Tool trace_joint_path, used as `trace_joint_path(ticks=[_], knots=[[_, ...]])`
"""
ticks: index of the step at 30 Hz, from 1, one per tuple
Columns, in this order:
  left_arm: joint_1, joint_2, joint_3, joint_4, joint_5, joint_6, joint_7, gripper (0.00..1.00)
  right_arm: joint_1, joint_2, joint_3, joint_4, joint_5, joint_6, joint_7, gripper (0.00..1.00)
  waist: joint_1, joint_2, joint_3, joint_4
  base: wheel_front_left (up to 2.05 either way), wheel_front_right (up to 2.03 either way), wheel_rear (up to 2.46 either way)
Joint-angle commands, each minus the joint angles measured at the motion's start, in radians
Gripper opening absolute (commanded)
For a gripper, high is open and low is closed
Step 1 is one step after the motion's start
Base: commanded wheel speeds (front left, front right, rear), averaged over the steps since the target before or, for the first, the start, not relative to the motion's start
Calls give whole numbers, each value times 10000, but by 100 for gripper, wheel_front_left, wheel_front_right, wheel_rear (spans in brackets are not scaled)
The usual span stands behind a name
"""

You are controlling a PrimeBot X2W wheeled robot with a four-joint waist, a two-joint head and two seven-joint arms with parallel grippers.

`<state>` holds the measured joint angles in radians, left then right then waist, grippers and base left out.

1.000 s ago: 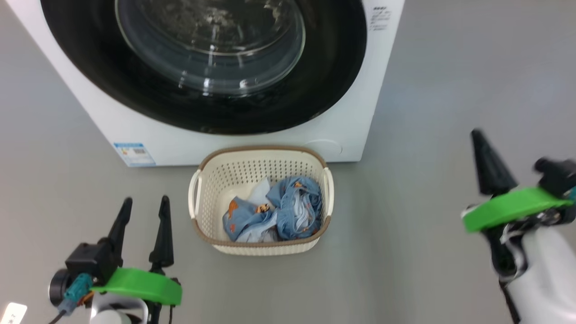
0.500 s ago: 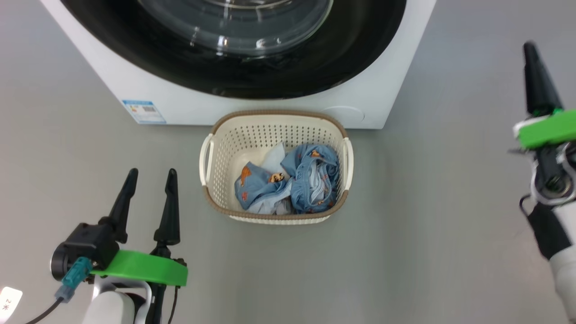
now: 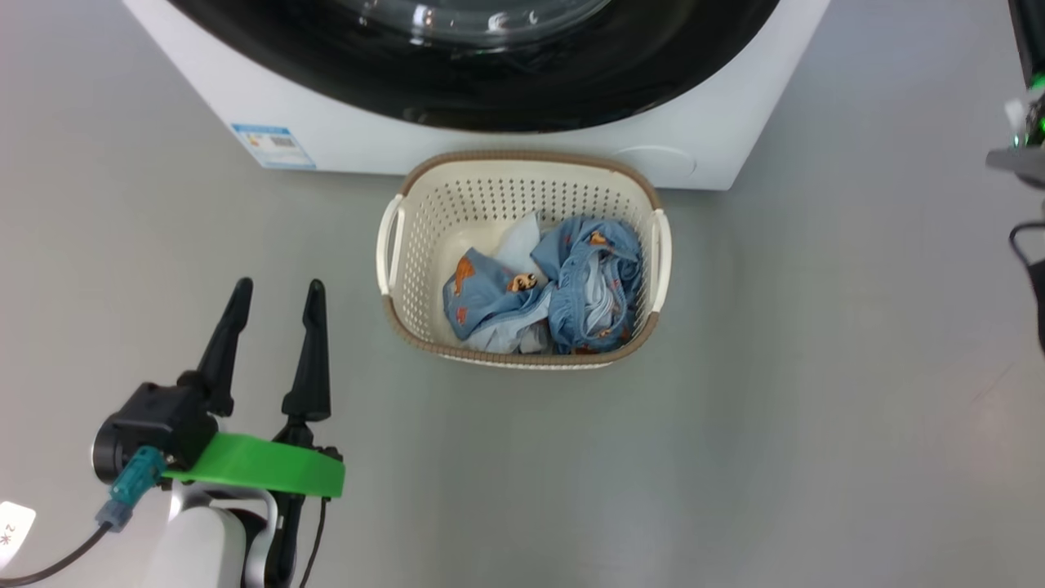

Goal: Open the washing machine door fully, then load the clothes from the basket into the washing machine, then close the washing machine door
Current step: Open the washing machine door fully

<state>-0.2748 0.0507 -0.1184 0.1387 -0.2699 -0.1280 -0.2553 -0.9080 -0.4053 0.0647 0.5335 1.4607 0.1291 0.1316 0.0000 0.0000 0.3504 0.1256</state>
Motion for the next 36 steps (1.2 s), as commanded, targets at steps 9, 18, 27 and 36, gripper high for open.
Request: trace_joint_path(ticks=[9,18,27,36], knots=[[-441,142,198,-445,-86,-26,-65,100,-1477,-244,71,439,1171,16,1599,0,0,0,777,467,0,0,0],[-588,74,134,-488,-139,-27,-65,100,-2726,-244,105,1157,1597,16,2746,0,0,0,1180,757,0,0,0],[-763,22,-25,-475,-226,-27,-65,100,-3811,-384,375,1707,1229,16,3078,0,0,0,1561,1059,0,0,0],[-824,1,-163,-438,-341,-27,-65,100,-4576,-408,709,2142,909,16,3361,0,0,0,1855,1361,0,0,0]])
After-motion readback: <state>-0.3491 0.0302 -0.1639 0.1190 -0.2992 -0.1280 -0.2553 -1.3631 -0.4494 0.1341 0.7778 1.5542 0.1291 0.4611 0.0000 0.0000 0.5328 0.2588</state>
